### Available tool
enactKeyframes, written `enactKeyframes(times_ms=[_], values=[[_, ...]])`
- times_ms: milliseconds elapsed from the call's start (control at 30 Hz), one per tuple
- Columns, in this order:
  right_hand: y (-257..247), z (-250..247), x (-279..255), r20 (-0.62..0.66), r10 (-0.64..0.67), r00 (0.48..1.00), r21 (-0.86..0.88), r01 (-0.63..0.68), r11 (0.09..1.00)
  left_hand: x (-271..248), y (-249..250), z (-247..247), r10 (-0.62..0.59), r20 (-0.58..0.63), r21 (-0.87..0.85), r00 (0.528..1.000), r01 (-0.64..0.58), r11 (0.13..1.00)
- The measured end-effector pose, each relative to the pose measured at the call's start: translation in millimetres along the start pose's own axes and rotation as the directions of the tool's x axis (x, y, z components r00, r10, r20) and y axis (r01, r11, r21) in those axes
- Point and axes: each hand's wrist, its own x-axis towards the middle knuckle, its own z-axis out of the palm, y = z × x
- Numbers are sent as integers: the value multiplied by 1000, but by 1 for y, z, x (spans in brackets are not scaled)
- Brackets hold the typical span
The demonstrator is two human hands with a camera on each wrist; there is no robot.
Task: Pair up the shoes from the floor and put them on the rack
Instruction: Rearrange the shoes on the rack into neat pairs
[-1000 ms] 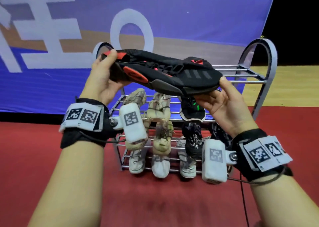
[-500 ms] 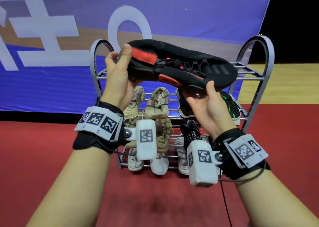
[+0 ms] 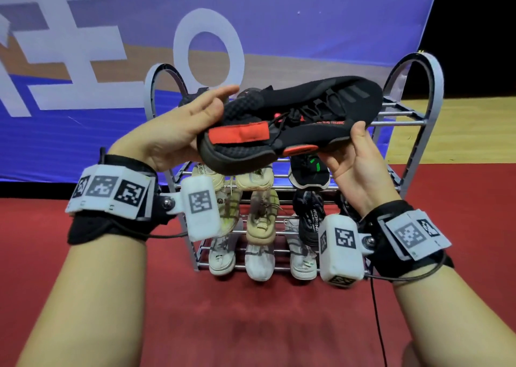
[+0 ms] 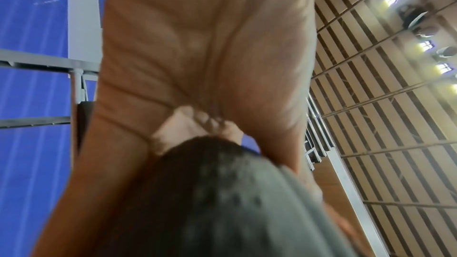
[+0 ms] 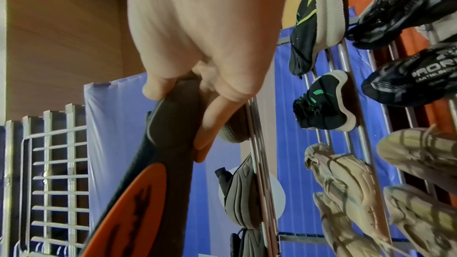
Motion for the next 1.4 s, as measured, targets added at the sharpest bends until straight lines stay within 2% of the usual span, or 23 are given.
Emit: enactKeyframes(times_ms=[67,133,333,433,533,633,733,867,967,1133,1267,1333,1400], values=[[-1,1,-1,-24,26,999,-62,-27,998,-5,2,3,2,24,1,1000,-2,1000],[-4,3,-3,-27,76,997,-111,-79,991,-4,4,7,-5,-17,-11,1000,5,1000],[-6,21,-19,87,224,971,-362,-179,915,2,10,17,45,-134,-145,990,-64,987],[-3,30,-25,131,248,960,-439,-168,883,10,11,29,104,-161,-193,982,-135,972],[-3,36,-28,173,213,961,-470,-109,876,19,7,48,179,-202,-180,963,-216,960],[1,39,-27,152,170,974,-503,-72,861,27,-2,67,239,-260,-150,936,-284,947],[4,35,-26,113,151,982,-528,-69,846,31,-13,83,290,-264,-109,920,-328,938],[4,29,-25,45,89,995,-501,-55,864,32,-19,93,307,-216,-85,927,-332,940],[2,25,-26,40,31,999,-489,-8,872,33,-18,100,321,-181,-48,929,-335,941],[-8,13,-24,22,-55,998,-414,59,908,40,-15,112,362,-138,14,922,-364,931],[-18,0,-17,-47,-117,992,-390,90,916,49,-10,119,352,-67,34,934,-350,936],[-24,-9,-13,-86,-151,985,-428,100,898,57,-9,122,344,-88,61,935,-339,939],[-30,-18,-9,-118,-186,976,-443,116,889,65,-11,123,326,-159,65,932,-320,945]])
